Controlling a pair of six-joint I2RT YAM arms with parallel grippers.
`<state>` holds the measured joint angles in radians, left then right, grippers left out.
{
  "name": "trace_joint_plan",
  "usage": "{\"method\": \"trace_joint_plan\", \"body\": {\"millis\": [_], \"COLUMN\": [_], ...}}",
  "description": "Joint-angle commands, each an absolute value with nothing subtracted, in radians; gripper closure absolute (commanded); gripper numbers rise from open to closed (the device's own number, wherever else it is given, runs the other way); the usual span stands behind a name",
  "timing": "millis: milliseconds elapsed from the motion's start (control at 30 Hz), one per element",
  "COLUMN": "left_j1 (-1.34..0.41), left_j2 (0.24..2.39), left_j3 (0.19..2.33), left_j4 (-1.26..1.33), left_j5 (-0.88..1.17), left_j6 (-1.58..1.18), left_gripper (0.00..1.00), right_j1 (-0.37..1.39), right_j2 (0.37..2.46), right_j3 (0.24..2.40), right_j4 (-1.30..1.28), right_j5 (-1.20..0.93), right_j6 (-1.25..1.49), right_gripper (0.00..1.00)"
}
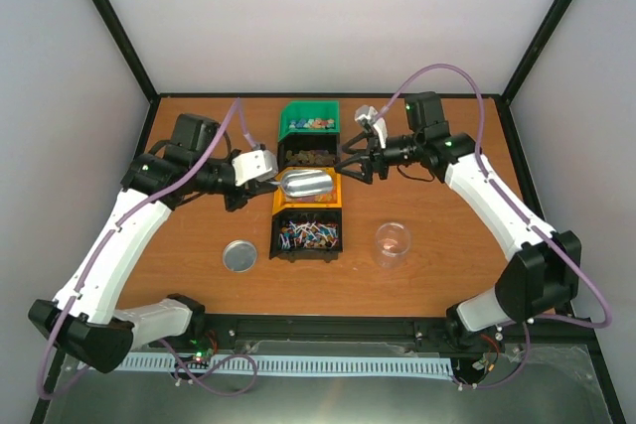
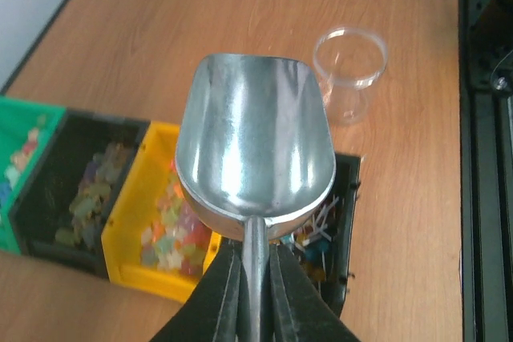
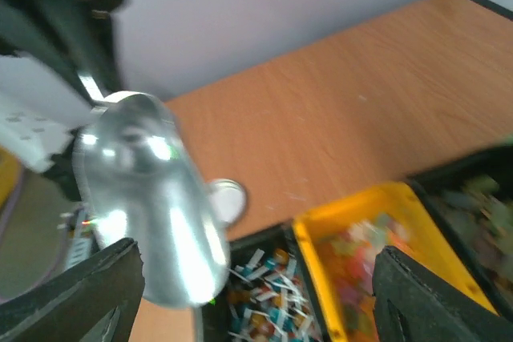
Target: Pack the candies
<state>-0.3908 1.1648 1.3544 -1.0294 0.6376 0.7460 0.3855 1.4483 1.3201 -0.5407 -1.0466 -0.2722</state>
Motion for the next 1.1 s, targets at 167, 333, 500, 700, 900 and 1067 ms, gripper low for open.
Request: {"method": "trace_joint_plan", "body": {"millis": [167,333,500,700,900,1067], "left_j1": [-0.255,-0.253,-0.253,-0.253,-0.257,-0.294], "left_j2": [1.142,1.166,1.197,1.185,1.189,1.211], "left_j3": [1.238,1.203,1.209,1.197,1.191,1.196], "left_j4": [-1.096,-1.077,-1.119,-1.134,-1.180,-1.266], "left_j5": [0.548,0.490,0.440,0.423,0.425,0.409], "left_j6": [0.819,0.771,0.767,0.761,0.793,0.827], "left_gripper": [0.99,0.99,0.99,0.99,0.99,0.99], "right_j1": [0.394,0.455,0.513,0.526,0.496,0.452], "right_j2": [1.659,1.782,1.855,1.935,2.010,2.061], "right_j3": [1.368,1.421,1.451,1.478,1.519,1.600], "right_j4": [-0.581,-0.598,-0.592,-0.605,-0.616,-0.628], "right_j5": [-0.466,-0.383,-0.282,-0.207,-0.140,-0.153], "right_j6": [-0.108,-0.087,-0.104,-0.114,-0.158,-0.166], "right_gripper": [0.18,0.22,0.25,0.31,0.34,0.43]}}
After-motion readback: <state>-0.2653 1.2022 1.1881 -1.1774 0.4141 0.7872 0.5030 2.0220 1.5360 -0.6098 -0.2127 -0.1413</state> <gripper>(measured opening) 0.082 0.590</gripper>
